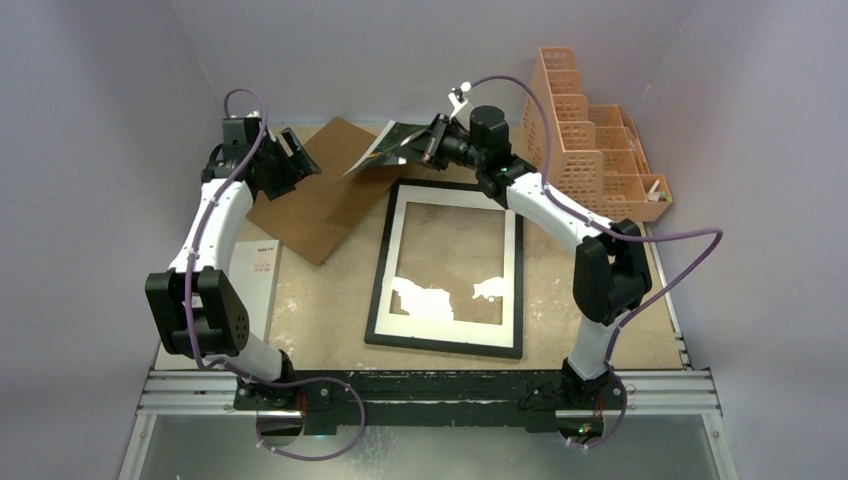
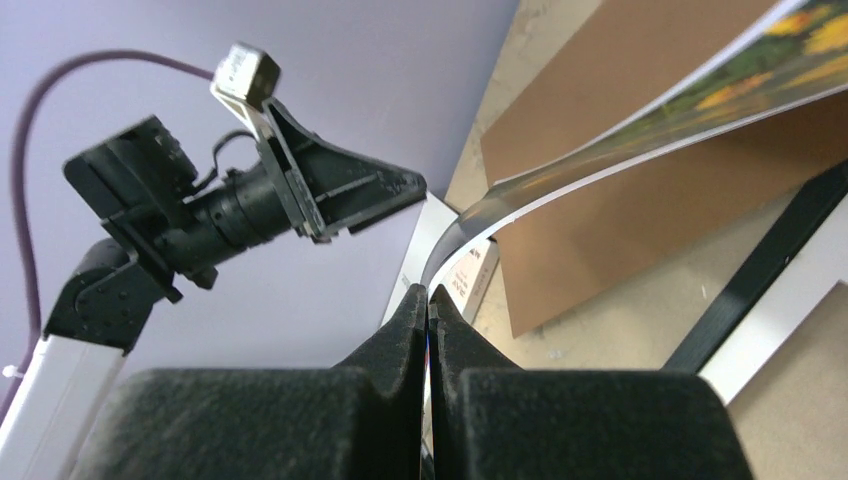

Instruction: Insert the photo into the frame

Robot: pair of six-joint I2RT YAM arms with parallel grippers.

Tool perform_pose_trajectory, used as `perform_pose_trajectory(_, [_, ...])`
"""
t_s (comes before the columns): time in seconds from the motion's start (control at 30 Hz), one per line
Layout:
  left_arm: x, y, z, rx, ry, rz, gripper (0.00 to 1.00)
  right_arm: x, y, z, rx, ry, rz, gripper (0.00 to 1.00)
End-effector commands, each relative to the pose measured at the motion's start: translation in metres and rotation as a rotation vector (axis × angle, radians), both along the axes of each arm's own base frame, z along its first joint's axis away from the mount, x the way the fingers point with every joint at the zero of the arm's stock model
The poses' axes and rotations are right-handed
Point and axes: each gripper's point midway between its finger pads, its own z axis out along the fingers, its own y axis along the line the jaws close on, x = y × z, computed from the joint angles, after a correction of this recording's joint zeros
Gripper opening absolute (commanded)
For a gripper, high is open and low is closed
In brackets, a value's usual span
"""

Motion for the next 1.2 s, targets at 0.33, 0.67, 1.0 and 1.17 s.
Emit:
perform_pose_trajectory(0.33, [0.003,-0.067,0.024,-0.686,0.018,0.115,0.74,-0.003,-0.006,0.052,0.061,-0.115,0.008,0.00])
perform_pose_trajectory(0.67, [0.010,-0.091,0.015,-0.960,0.068,0.251,0.75,-0.005,-0.005,0.043,0.066,-0.124,0.015,0.00])
perform_pose_trajectory(1.0, [0.014,-0.122,0.017,-1.145,0.112,0.326,0.70,-0.016,-0.004,0.030,0.069,-0.110,0.048,0.00])
perform_pose_trajectory(1.17, [0.016,-0.126,0.018,-1.177,0.113,0.341,0.62,-0.023,-0.004,0.030,0.076,-0.121,0.073,0.00])
